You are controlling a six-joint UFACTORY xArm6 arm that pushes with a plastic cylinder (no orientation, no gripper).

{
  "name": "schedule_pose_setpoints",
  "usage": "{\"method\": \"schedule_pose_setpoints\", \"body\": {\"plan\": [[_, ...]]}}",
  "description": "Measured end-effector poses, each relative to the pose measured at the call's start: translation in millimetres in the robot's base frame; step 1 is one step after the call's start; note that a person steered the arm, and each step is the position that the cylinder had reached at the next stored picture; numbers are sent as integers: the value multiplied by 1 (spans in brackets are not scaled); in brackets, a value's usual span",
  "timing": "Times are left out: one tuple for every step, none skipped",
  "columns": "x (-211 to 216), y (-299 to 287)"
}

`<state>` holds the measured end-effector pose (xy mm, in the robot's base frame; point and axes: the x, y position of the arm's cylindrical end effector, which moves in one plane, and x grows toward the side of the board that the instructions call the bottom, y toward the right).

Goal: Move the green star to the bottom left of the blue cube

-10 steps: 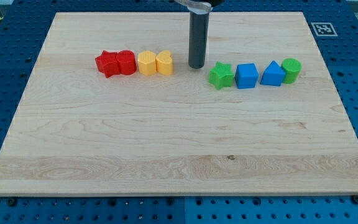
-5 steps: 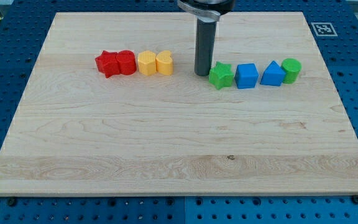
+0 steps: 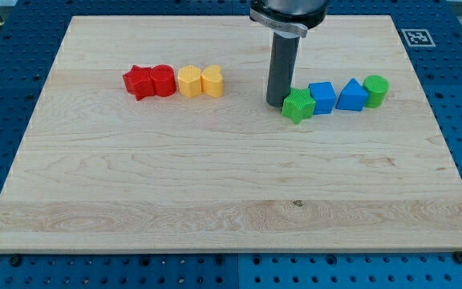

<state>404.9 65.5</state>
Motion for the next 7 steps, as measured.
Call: {"method": "schedule_pose_setpoints", "body": {"plan": [[7, 2], [7, 3], [9, 3], [12, 3], [16, 3], [26, 3], [30, 3]]}}
